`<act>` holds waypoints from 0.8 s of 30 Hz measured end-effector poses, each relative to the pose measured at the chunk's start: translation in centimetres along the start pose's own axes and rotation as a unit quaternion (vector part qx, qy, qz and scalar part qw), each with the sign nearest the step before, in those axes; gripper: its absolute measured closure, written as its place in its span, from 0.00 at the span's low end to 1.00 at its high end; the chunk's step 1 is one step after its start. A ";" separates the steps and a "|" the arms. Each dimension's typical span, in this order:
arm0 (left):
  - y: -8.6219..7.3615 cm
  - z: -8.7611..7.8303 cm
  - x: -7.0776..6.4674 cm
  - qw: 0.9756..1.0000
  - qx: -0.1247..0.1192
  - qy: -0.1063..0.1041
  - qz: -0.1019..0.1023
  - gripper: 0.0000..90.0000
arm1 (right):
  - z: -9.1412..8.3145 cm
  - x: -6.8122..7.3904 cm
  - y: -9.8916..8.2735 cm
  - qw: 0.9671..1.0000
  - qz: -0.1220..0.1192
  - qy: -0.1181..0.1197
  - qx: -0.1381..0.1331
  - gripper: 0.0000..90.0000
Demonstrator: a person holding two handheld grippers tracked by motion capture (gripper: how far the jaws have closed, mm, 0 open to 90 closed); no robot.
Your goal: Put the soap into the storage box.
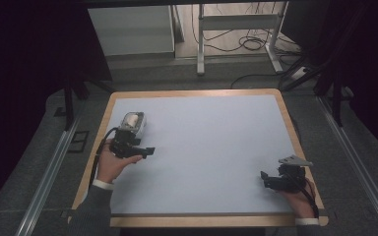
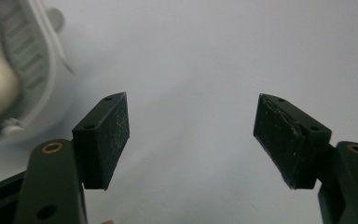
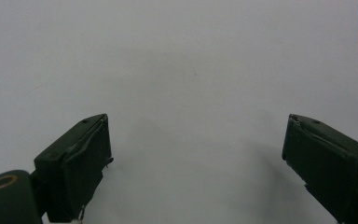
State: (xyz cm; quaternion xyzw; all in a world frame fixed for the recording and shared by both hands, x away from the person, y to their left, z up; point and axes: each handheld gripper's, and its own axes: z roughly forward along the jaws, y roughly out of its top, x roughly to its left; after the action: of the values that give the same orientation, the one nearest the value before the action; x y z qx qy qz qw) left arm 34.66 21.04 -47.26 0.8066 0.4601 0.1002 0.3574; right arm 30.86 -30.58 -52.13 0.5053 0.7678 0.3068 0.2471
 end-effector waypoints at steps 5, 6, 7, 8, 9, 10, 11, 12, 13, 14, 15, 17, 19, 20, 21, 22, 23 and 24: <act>-2.3 0.3 -1.3 1.000 -0.008 -0.007 0.003 0.29 | 0.0 0.2 0.0 1.000 -0.001 -0.001 -0.001 0.09; -3.0 0.4 -1.6 1.000 -0.012 -0.013 0.000 0.29 | 0.0 0.2 0.0 1.000 -0.002 -0.001 -0.001 0.09; -3.3 0.4 -1.8 1.000 -0.014 -0.016 -0.003 0.29 | 0.0 0.3 0.0 1.000 -0.004 -0.001 -0.001 0.09; -3.8 0.5 -2.1 1.000 -0.017 -0.018 -0.003 0.29 | 0.0 0.3 0.0 1.000 -0.004 0.000 -0.001 0.09; -4.2 0.6 -2.3 1.000 -0.016 -0.018 -0.004 0.29 | 0.0 0.3 0.0 1.000 -0.004 0.000 -0.001 0.09; -4.6 0.7 -2.5 1.000 -0.013 -0.017 -0.003 0.29 | 0.0 0.3 0.0 1.000 -0.005 0.000 -0.001 0.09; -4.9 0.8 -2.7 1.000 -0.010 -0.012 0.000 0.29 | 0.0 0.3 0.0 1.000 -0.005 0.000 -0.001 0.09; -5.3 1.0 -2.8 1.000 -0.007 -0.009 -0.001 0.29 | 0.0 0.3 0.0 1.000 -0.005 0.001 -0.001 0.09; -5.6 1.0 -2.8 1.000 -0.007 -0.010 -0.002 0.29 | 0.0 0.3 0.0 1.000 -0.006 0.000 -0.001 0.09; -5.8 1.1 -2.8 1.000 -0.009 -0.011 -0.005 0.29 | -0.1 0.4 0.0 1.000 -0.005 0.001 -0.001 0.09; -6.0 1.3 -2.8 1.000 -0.010 -0.011 -0.006 0.29 | -0.1 0.4 0.1 1.000 -0.005 0.001 -0.002 0.09; -6.1 1.6 -2.8 1.000 -0.002 -0.004 -0.003 0.29 | 0.0 0.4 0.1 1.000 -0.007 0.001 -0.003 0.09; -6.1 1.6 -2.8 1.000 -0.005 -0.001 -0.003 0.29 | 0.0 0.5 0.1 1.000 -0.008 -0.001 -0.004 0.09; -6.1 1.5 -2.8 1.000 -0.009 -0.002 -0.004 0.29 | -0.1 0.5 0.1 1.000 -0.010 -0.002 -0.007 0.09; -6.1 1.4 -2.8 1.000 -0.013 -0.003 -0.006 0.29 | -0.1 0.5 0.1 1.000 -0.011 -0.002 -0.009 0.09; -6.1 1.3 -2.8 1.000 -0.016 -0.003 -0.008 0.29 | -0.2 0.5 0.1 1.000 -0.011 -0.002 -0.011 0.09; -6.1 1.2 -2.8 1.000 -0.018 -0.005 -0.005 0.29 | -0.2 0.6 0.2 1.000 -0.011 -0.002 -0.013 0.09; -6.1 1.1 -2.7 1.000 -0.018 -0.007 -0.006 0.28 | -0.2 0.6 0.2 1.000 -0.011 0.000 -0.017 0.08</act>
State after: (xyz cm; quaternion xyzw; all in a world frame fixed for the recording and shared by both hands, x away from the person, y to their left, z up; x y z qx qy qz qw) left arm 29.61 20.24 -51.67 0.7978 0.4606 0.1004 0.3759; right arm 30.63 -29.98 -51.86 0.4923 0.7679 0.3173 0.2594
